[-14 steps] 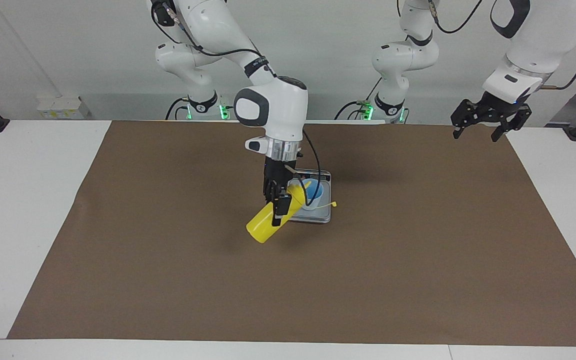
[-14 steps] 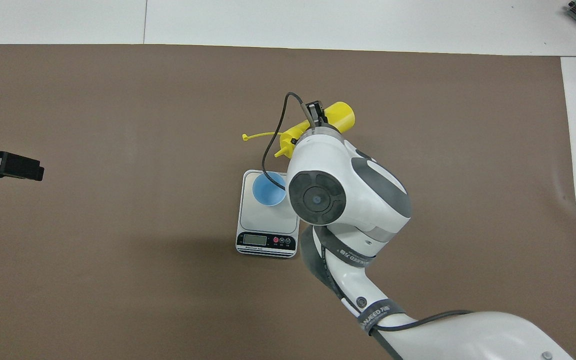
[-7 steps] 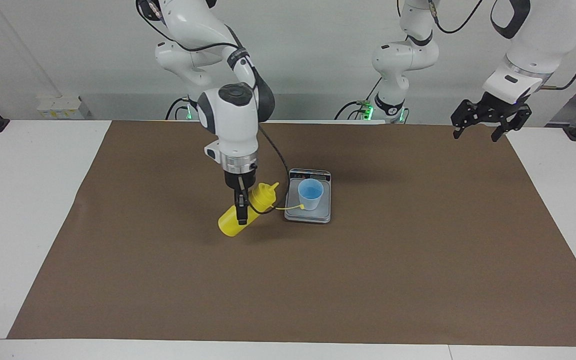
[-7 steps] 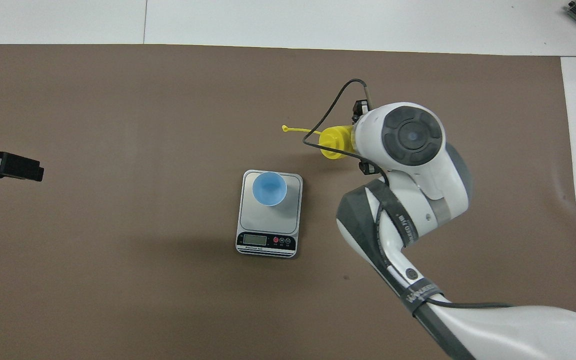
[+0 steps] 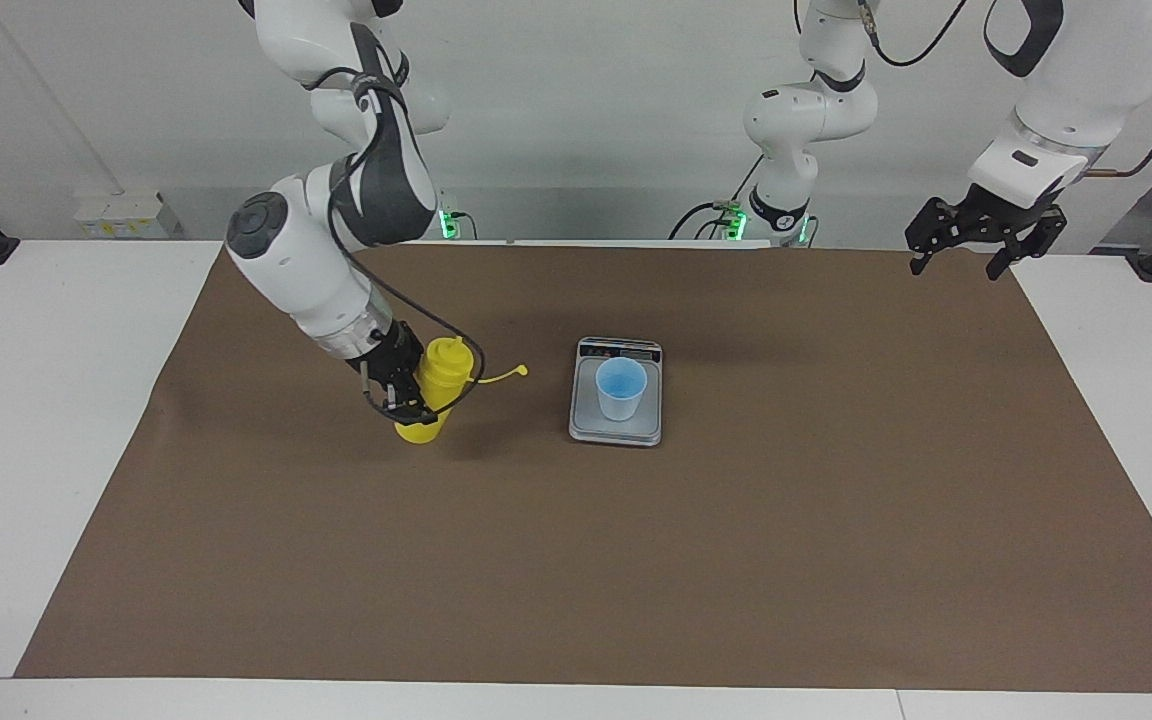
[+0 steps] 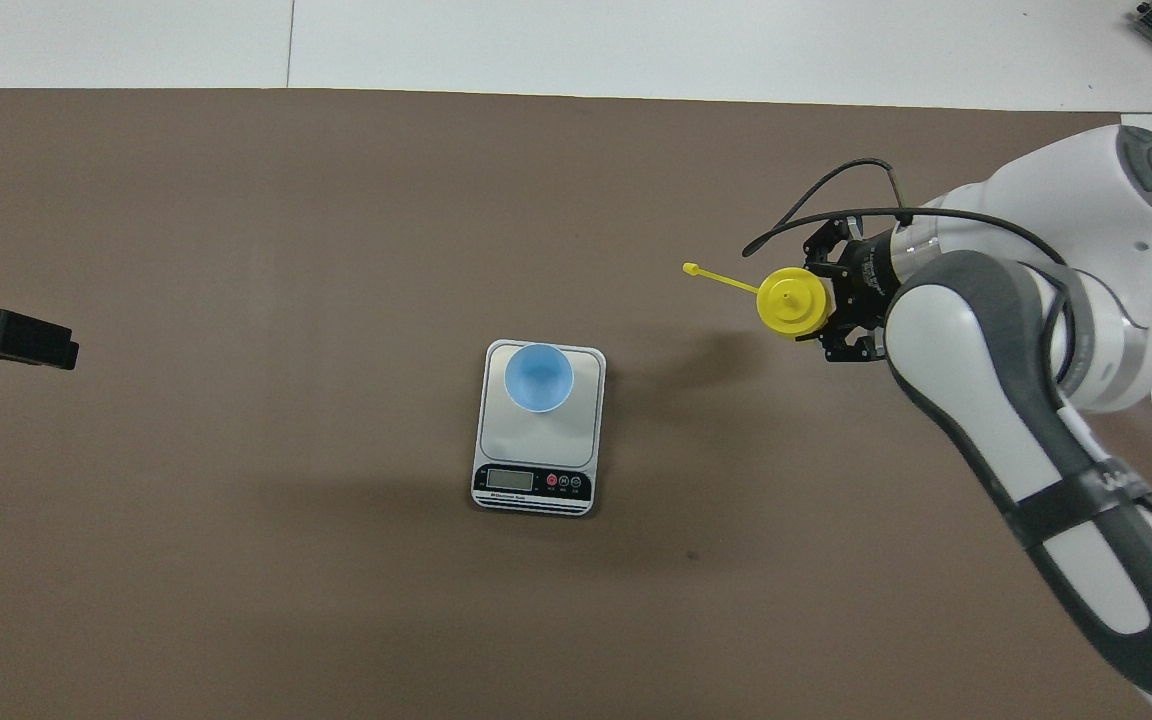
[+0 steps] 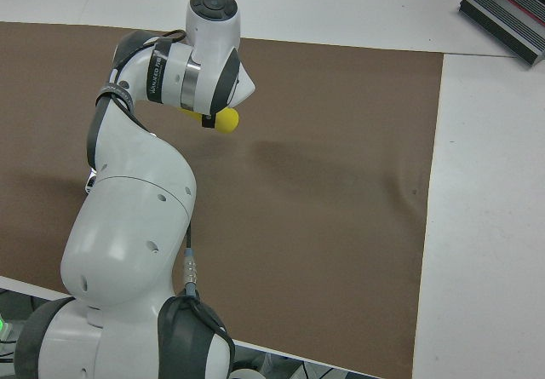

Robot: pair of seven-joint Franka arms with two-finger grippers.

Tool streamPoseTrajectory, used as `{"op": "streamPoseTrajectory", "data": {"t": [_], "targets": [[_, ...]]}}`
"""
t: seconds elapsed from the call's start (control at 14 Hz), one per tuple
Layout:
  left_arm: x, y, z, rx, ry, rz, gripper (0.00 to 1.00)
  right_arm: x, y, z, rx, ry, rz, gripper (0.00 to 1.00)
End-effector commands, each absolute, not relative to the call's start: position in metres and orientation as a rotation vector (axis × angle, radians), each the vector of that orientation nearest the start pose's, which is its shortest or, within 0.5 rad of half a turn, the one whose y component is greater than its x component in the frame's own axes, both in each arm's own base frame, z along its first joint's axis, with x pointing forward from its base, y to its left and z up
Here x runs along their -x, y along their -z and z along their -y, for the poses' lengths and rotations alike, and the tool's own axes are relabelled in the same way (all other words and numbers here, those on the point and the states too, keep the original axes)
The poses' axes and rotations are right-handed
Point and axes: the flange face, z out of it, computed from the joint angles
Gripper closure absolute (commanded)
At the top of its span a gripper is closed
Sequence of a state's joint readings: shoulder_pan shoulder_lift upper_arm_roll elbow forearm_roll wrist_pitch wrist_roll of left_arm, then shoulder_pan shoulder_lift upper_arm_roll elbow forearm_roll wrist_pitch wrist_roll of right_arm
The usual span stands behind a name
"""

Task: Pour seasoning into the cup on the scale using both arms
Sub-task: 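Carry the yellow bottle back to its spot with the right gripper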

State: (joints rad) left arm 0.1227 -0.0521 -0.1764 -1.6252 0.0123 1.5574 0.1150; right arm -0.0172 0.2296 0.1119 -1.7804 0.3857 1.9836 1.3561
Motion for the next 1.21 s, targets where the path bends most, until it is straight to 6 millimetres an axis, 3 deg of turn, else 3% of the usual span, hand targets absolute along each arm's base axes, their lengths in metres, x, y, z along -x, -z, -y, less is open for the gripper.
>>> {"op": "streamPoseTrajectory", "data": {"t": [0.0, 0.5, 0.79, 0.86, 0.93, 1.0, 1.14], "targets": [[-0.544, -0.624, 0.033, 3.102, -0.054, -0.278, 0.00, -0.594, -0.424, -0.048, 2.114, -0.453, -1.833, 1.00], [-0.541, -0.626, 0.031, 3.120, -0.011, -0.192, 0.00, -0.567, -0.363, 0.026, 1.976, -0.619, -1.936, 1.00], [-0.543, -0.626, 0.033, 3.119, 0.011, -0.204, 0.00, -0.556, -0.344, 0.035, 1.988, -0.624, -1.891, 1.00], [-0.543, -0.626, 0.035, 3.118, 0.013, -0.208, 0.00, -0.554, -0.340, 0.035, 1.979, -0.616, -1.904, 0.79], [-0.543, -0.624, 0.036, 3.120, 0.013, -0.213, 0.00, -0.555, -0.339, 0.038, 1.977, -0.599, -1.907, 0.17], [-0.543, -0.624, 0.035, 3.126, 0.016, -0.209, 0.00, -0.556, -0.341, 0.040, 1.983, -0.589, -1.899, 0.00], [-0.543, -0.624, 0.036, 3.132, 0.013, -0.209, 0.00, -0.559, -0.354, 0.041, 2.004, -0.546, -1.886, 0.00]]}}
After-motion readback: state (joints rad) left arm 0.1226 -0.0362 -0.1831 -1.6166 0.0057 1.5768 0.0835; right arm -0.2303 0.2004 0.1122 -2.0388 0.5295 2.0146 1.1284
